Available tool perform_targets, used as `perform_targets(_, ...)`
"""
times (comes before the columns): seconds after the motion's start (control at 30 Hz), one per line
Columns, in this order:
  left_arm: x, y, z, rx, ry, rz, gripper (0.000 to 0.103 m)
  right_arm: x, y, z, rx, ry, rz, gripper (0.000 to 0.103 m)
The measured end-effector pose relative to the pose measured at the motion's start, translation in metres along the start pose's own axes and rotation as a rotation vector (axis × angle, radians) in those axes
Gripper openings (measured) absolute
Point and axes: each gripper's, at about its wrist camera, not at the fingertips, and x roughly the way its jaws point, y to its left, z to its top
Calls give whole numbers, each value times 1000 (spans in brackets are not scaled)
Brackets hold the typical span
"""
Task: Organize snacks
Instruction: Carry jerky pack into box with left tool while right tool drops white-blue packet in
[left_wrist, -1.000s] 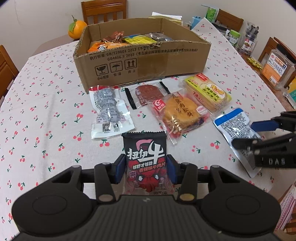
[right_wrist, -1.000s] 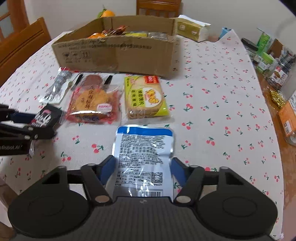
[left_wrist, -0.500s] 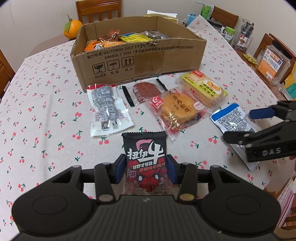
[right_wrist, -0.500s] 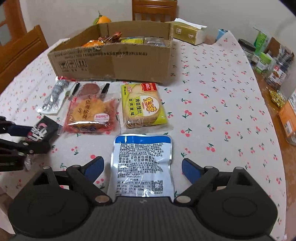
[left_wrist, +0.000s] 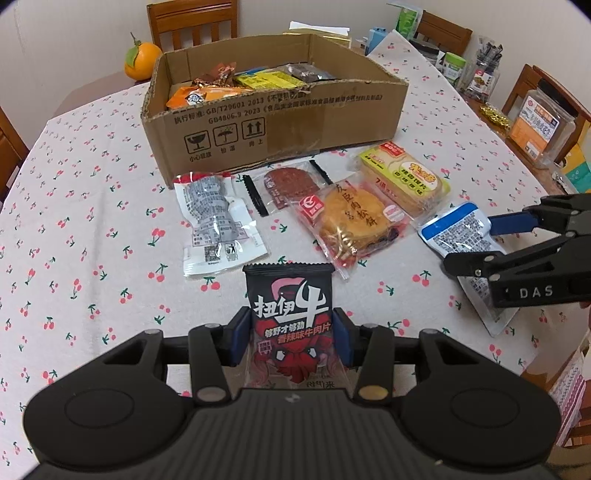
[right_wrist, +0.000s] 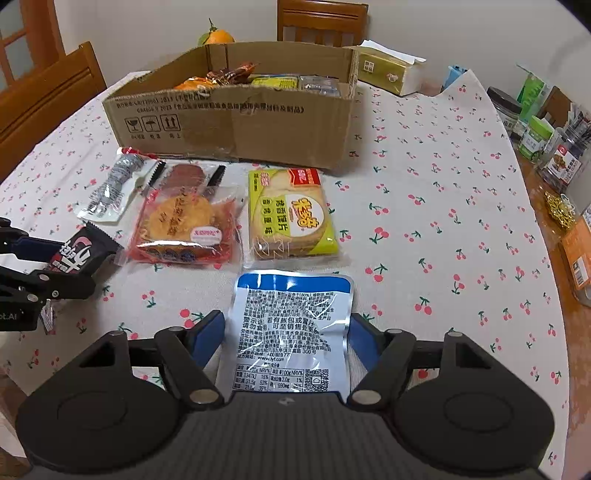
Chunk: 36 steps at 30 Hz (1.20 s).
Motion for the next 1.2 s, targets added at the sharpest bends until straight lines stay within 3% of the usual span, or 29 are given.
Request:
perform_targets(0.7, -66, 8, 32, 60, -32, -67, 45, -43, -5, 38, -62, -11, 87, 76)
perform_targets(0.97, -84, 18, 52, 41, -74, -70, 45, -54, -5, 84, -113, -71, 137, 76)
perform_targets(1.2, -82, 27, 67, 24, -103, -50, 45, -48, -11, 149, -162, -168, 140, 76)
